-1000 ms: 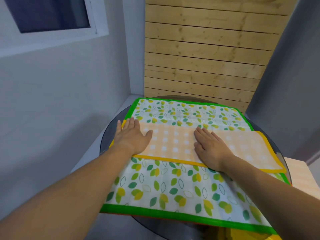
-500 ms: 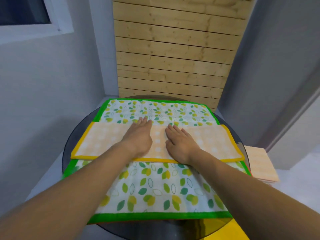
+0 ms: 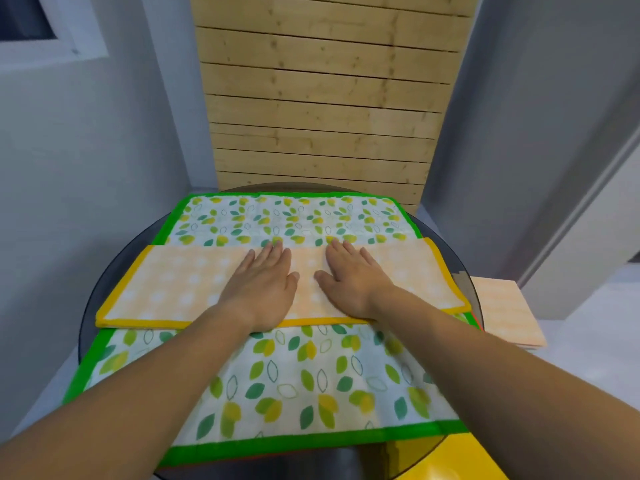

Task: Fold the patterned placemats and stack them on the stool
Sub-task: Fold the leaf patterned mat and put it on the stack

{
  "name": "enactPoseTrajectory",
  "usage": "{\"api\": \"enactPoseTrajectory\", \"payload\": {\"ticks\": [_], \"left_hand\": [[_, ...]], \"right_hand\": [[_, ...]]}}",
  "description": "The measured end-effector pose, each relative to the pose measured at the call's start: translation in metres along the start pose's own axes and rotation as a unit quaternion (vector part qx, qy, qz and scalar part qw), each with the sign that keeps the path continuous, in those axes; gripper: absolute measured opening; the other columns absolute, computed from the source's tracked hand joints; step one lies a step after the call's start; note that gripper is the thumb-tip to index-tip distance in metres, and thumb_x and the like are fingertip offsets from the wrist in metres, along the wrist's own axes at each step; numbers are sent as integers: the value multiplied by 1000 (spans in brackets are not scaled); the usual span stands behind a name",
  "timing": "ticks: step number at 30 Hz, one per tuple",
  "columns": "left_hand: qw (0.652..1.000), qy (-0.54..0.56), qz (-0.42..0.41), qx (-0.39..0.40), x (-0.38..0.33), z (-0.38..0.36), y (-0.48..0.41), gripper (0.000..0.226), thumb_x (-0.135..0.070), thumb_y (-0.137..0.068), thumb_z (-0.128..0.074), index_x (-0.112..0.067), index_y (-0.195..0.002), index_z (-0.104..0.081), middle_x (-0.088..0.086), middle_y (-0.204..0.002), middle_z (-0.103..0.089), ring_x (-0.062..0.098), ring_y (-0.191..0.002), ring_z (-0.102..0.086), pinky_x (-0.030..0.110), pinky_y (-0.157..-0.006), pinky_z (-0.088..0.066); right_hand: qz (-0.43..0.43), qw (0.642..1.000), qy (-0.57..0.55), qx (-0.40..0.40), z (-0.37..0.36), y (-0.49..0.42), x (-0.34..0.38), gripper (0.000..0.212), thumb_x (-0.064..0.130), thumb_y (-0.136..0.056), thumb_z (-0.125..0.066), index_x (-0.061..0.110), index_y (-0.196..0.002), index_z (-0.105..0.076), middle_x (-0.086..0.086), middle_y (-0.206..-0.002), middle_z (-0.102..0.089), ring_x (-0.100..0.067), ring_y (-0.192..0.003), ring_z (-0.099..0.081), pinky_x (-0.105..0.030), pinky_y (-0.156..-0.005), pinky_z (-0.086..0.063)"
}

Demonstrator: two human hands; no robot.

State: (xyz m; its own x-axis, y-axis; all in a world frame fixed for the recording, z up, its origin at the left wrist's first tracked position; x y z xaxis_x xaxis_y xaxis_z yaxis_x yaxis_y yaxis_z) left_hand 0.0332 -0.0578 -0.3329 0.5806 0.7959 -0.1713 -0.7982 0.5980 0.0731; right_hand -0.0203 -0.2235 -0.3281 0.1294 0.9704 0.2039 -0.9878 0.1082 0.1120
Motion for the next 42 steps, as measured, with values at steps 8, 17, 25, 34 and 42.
{"api": "enactPoseTrajectory", "payload": {"ticks": [8,17,25,34,42], "left_hand": [[1000,-4,4,11,0,1,0,61,-43,-107,-10,-18,-160,6,-4,-165,19,8,-151,19,34,-124,8],[997,-15,76,23,4,1,2,73,-58,-101,-9,-17,-159,10,0,-165,22,14,-151,21,41,-124,9],[999,-40,23,-9,18,35,-10,59,-55,-100,-35,-19,-146,-39,7,-149,-42,29,-136,-40,44,-111,-35],[998,19,23,56,40,71,-43,31,-47,-85,-74,-28,-109,-66,-8,-107,-55,18,-98,-59,33,-84,-48],[994,88,32,53,37,83,-30,21,-35,-85,-77,-19,-87,-62,-2,-88,-63,14,-71,-55,26,-64,-42]], "right_hand": [[-122,991,51,-11,16,22,-90,74,56,-102,-12,10,-158,0,-6,-166,6,-22,-152,9,-41,-123,4],[-161,982,94,-25,13,23,-96,88,70,-92,-2,12,-158,1,-4,-166,7,-20,-152,11,-49,-120,14],[-109,984,98,-103,21,39,-79,80,67,-94,-7,14,-148,-33,-9,-160,-25,-26,-150,-11,-47,-121,0],[5,987,81,-136,17,79,5,39,46,-99,-34,21,-109,-62,-2,-113,-58,-25,-104,-47,-37,-85,-40],[-30,991,66,-116,19,92,0,41,46,-99,-33,22,-109,-64,0,-114,-59,-24,-106,-48,-38,-89,-40]]}}
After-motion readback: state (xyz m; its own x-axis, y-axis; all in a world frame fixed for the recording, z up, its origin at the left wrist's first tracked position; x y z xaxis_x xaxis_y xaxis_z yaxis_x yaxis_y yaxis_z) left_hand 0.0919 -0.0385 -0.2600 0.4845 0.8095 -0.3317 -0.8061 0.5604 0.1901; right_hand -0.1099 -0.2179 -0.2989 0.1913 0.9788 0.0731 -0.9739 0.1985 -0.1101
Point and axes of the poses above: each hand's wrist, its own y-axis away from the middle knuckle, its own z-axis out of the back of the hand, x = y × z, the point moved 3 cm from there along -y, towards the middle knuckle
